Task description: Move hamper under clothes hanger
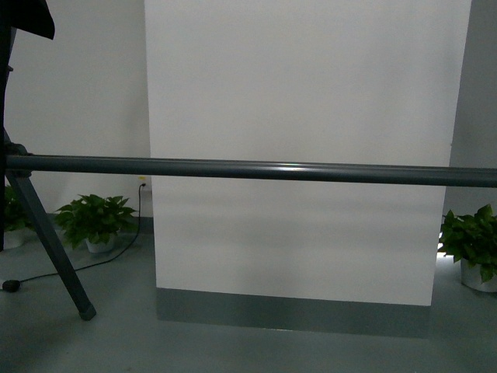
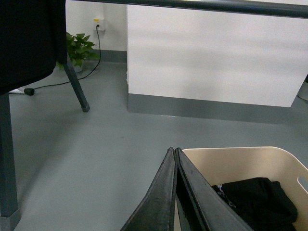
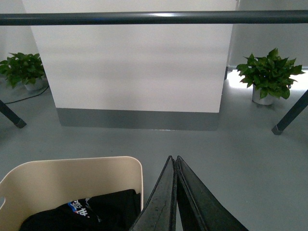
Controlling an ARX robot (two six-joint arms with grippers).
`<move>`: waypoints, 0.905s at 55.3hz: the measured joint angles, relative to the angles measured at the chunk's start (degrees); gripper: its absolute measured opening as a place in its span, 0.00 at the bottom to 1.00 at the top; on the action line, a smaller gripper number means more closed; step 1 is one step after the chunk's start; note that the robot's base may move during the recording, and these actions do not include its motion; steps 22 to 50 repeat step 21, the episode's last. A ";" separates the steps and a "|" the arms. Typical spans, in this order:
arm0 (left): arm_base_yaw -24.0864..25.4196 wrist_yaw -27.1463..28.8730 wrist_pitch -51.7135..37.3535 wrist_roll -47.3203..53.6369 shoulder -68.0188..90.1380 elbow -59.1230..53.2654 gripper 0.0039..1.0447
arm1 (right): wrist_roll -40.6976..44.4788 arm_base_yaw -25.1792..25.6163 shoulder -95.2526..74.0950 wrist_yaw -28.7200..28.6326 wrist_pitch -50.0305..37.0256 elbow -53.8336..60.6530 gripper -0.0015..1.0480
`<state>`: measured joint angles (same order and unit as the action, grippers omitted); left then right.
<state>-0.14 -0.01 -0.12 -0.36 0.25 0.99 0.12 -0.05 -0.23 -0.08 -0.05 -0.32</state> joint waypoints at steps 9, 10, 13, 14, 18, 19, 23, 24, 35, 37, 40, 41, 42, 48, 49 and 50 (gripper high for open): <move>0.00 0.00 0.00 0.04 0.00 0.00 0.27 | 0.04 0.00 0.00 0.00 0.00 0.00 0.16; 0.00 0.00 0.00 0.04 0.00 0.00 0.30 | 0.04 0.00 0.00 0.00 0.02 0.00 0.21; 0.00 0.00 0.00 0.04 0.00 0.00 0.40 | 0.04 0.00 0.00 0.00 0.02 0.00 0.31; 0.00 0.00 0.00 0.04 0.00 0.00 0.44 | 0.04 0.00 0.00 0.00 0.02 0.00 0.34; 0.00 0.00 0.00 0.04 0.00 0.00 0.54 | 0.04 0.00 0.00 0.00 0.02 0.00 0.44; 0.00 0.00 0.00 0.04 0.00 0.00 0.56 | 0.04 0.00 0.00 0.00 0.02 0.00 0.46; 0.00 0.00 0.00 0.04 0.00 0.00 0.63 | 0.04 0.00 0.00 0.00 0.02 0.00 0.53; 0.00 0.00 0.00 0.04 0.00 0.00 0.63 | 0.04 0.00 0.00 0.00 0.02 0.00 0.53; 0.00 0.00 0.00 0.04 0.00 0.00 0.63 | 0.04 0.00 0.00 0.00 0.02 0.00 0.53; 0.00 0.00 0.00 0.04 0.00 0.00 0.63 | 0.04 0.00 0.00 0.00 0.02 0.00 0.53; 0.00 0.00 0.00 0.04 0.00 0.00 0.63 | 0.04 0.00 0.00 0.00 0.02 0.00 0.53; 0.00 0.00 0.00 0.04 0.00 0.00 0.63 | 0.04 0.00 0.00 0.00 0.02 0.00 0.53; 0.00 0.00 0.00 0.04 0.00 0.00 0.63 | 0.04 0.00 0.00 0.00 0.02 0.00 0.53; 0.00 0.00 0.00 0.04 0.00 0.00 0.63 | 0.04 0.00 0.00 0.00 0.02 0.00 0.53; 0.00 0.00 0.00 0.04 0.00 0.00 0.63 | 0.04 0.00 0.00 0.00 0.02 0.00 0.53; 0.00 0.00 0.00 0.04 0.00 0.00 0.63 | 0.04 0.00 0.00 0.00 0.02 0.00 0.53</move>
